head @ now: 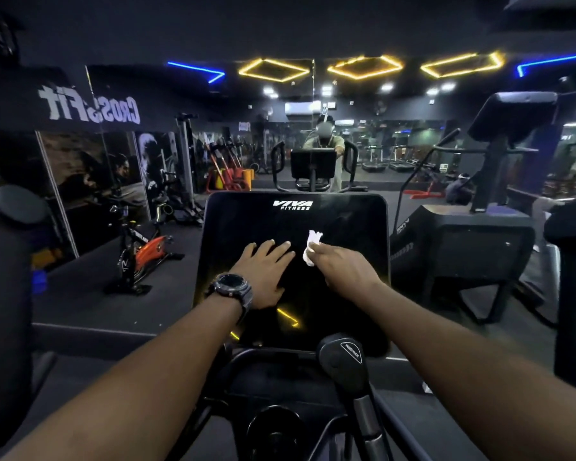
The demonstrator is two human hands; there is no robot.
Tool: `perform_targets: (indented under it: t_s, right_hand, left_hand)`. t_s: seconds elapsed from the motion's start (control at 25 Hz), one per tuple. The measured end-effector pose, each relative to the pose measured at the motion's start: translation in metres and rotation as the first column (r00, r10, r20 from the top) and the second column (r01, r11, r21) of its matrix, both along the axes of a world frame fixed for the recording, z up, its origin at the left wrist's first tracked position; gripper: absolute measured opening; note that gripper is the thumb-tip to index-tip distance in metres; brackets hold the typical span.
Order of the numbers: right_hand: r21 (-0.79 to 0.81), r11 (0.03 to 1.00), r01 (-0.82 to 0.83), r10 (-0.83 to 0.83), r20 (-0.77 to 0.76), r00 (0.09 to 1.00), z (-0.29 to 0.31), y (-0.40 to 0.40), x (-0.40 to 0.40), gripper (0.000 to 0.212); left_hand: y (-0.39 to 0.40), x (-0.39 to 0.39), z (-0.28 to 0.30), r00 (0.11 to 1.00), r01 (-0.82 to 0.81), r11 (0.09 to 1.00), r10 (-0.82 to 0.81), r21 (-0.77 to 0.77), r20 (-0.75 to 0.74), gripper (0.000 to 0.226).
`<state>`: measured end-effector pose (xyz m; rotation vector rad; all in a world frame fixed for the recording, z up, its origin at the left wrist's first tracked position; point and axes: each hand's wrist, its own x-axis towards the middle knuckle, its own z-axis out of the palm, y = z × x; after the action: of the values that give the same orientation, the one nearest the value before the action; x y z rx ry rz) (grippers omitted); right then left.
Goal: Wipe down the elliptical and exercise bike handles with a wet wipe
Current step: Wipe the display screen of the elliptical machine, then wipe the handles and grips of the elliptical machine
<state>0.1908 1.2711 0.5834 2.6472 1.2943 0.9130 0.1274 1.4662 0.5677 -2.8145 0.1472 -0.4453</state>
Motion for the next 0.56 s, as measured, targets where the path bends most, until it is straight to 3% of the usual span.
perform_targets:
  t_s: [0.12,0.28,0.56]
  right_hand:
    - [0.235,0.971,-0.039,0.059,-0.078,0.995,0.028,0.017,-0.012,0.031]
    - [0.579,0.813,-0.067,0.207,-0.179,0.962,0.062,0.051,-0.037,0.025]
    - [0.706,0.635,-0.315,0.555,-0.133,0.821,0.104,0.138,-0.132,0.027]
  left_hand:
    - [-0.004,-0.020,0.019,0.995,-0.061,0.998,0.063,-0.034,0.072,0.084]
    - [0.002,-0.065,0.069,0.967,-0.166,0.984,0.176,-0.066,0.183,0.085]
    - [0.044,-0.201,0.120,0.841,-0.349,0.934,0.351,-0.082,0.412,0.069]
